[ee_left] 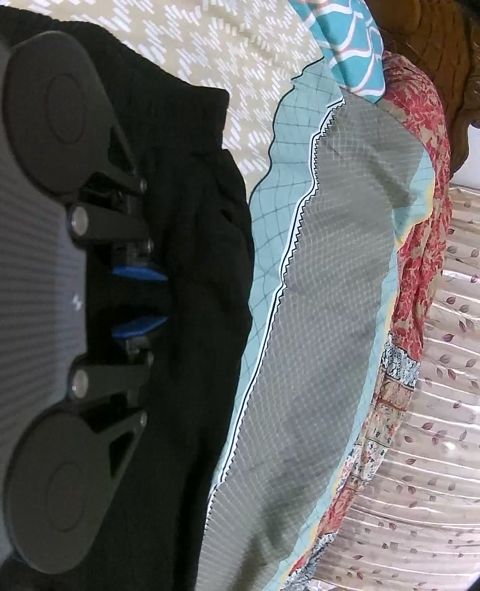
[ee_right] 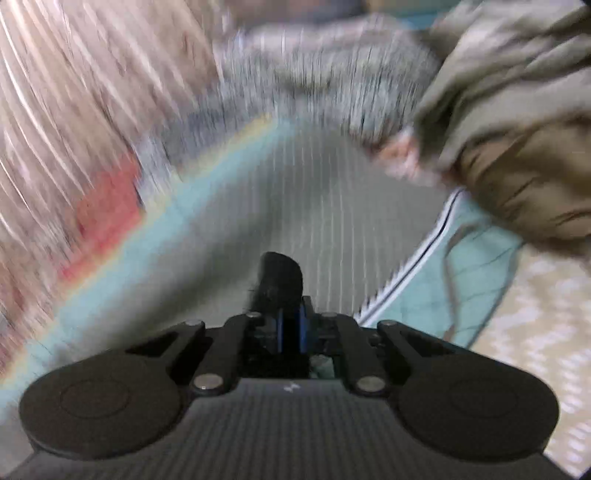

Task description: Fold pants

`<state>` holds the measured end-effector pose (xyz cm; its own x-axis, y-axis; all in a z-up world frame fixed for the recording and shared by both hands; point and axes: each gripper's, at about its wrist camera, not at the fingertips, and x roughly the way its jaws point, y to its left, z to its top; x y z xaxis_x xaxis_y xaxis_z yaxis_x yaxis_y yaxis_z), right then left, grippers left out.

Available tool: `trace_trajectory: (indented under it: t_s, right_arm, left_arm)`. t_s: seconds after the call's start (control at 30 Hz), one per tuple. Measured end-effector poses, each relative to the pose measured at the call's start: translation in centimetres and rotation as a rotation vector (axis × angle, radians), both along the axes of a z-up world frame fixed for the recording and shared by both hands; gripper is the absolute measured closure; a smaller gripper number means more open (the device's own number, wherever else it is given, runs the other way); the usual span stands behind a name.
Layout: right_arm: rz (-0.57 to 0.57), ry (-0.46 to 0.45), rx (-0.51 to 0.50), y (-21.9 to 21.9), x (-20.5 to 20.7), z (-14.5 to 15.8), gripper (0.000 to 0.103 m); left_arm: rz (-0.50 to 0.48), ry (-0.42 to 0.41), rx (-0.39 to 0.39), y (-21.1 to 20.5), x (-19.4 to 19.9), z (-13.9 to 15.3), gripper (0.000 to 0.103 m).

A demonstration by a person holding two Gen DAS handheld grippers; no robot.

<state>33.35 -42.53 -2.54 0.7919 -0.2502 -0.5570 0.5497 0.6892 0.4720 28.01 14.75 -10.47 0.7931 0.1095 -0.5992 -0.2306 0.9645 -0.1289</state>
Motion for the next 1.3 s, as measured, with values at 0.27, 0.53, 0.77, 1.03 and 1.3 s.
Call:
trace_trajectory:
  t_s: [0.27, 0.53, 0.77, 1.03, 1.3]
  right_arm:
    - [-0.018, -0.078, 0.015, 0.8, -3.3, 7.8, 0.088]
    - [-0.004, 0.022, -0.258, -2.7, 1.7, 1.5, 0.065]
    - [0.06, 0.051, -0.031, -4.3, -0.4, -5.0, 0.064]
    - [0.101, 0.148, -0.065, 0.3, 2.7, -6.1, 0.091]
    - [-0.102, 0.266, -0.076, -5.6, -3.5, -6.2, 0.087]
  left_arm:
    - [0.003, -0.031, -0.013, -0.1, -0.4, -0.4, 0.079]
    - [-0.005, -0.048, -0.009, 0.1, -0.4, -0.8, 0.076]
    - [-0.004, -0.049, 0.007, -0.2, -0.2, -0.8, 0.076]
    - [0.002, -0.04, 0.041, -0.7, 0.0, -0.9, 0.075]
    - [-0.005, -0.033, 0.059, -1.1, 0.2, -1.0, 0.074]
